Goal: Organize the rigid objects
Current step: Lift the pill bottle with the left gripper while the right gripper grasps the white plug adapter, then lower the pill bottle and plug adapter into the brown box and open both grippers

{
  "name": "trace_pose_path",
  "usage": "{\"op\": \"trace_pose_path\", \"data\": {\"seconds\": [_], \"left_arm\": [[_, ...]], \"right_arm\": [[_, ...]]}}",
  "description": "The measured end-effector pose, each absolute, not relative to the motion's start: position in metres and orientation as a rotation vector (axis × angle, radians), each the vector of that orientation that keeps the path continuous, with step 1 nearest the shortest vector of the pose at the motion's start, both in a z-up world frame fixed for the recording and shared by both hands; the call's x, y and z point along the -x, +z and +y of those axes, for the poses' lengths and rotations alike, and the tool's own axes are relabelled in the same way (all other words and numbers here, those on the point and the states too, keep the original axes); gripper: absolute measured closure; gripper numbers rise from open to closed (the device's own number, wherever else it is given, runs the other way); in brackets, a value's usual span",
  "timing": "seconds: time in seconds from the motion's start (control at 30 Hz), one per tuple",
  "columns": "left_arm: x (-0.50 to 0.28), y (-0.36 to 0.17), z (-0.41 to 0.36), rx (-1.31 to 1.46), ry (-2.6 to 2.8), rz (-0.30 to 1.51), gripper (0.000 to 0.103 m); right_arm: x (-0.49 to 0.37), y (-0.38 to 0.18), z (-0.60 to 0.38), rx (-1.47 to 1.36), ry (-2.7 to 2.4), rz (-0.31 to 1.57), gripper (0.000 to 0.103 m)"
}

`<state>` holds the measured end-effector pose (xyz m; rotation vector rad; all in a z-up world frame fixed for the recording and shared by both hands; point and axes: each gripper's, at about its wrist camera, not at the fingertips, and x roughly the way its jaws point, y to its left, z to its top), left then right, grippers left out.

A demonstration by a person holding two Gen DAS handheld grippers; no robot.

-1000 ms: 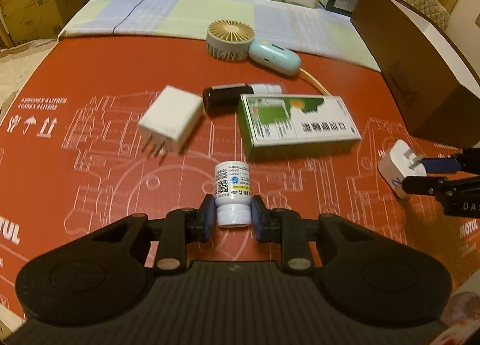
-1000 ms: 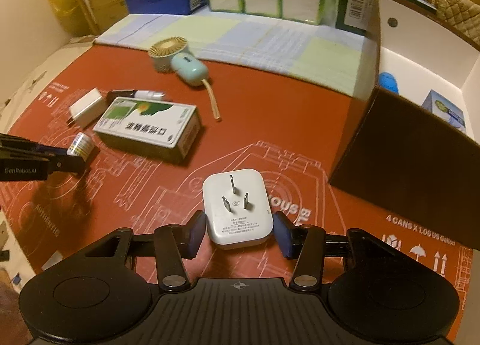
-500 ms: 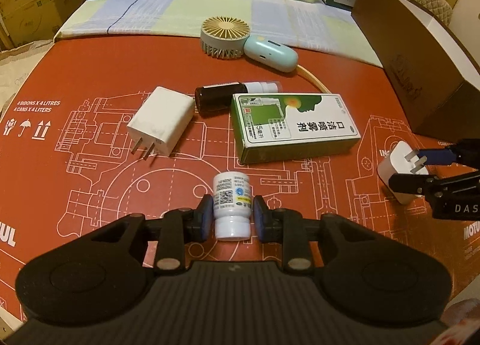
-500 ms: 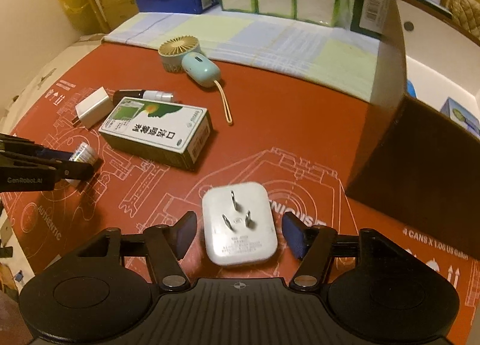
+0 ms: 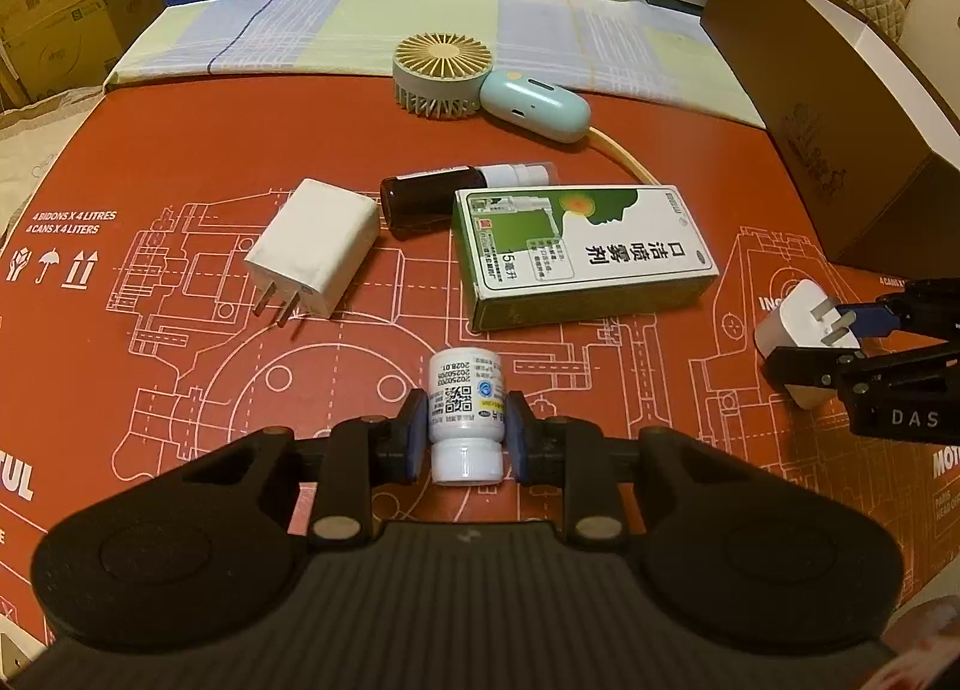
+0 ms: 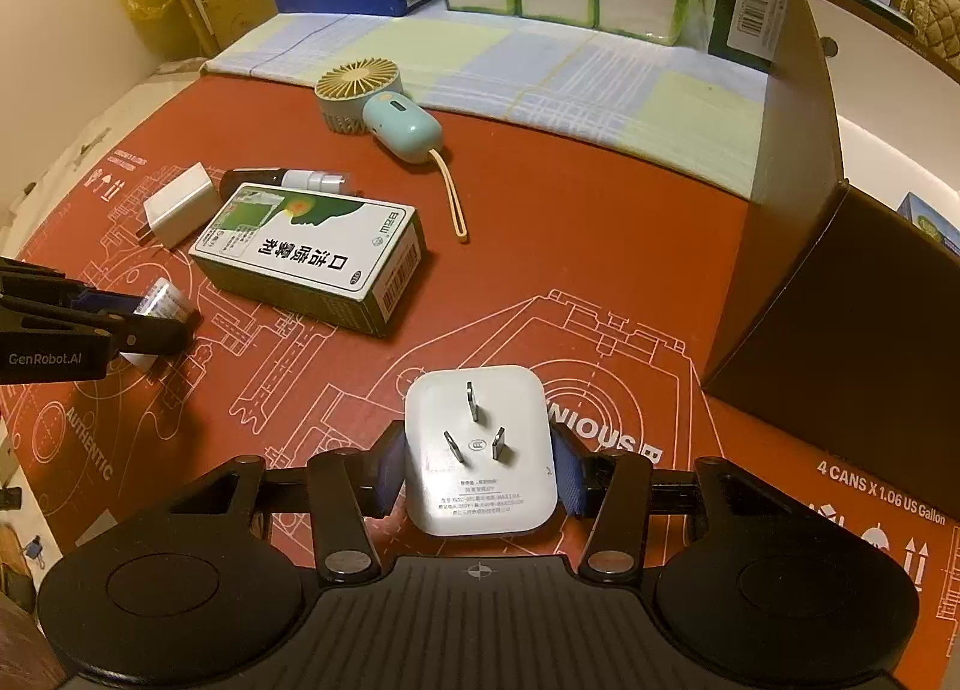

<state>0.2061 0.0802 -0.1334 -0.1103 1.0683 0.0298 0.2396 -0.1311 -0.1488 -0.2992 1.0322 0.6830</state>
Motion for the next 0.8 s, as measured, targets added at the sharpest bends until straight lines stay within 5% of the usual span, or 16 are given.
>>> {"op": "trace_pose_path", "data": {"seconds": [0.8], "left_arm": [[-0.205, -0.099, 0.037, 0.051, -0.114, 1.021, 0.081]], "right_arm": [[-0.231, -0.122, -0.171, 0.175, 0.693, 1.042, 0.057]]}}
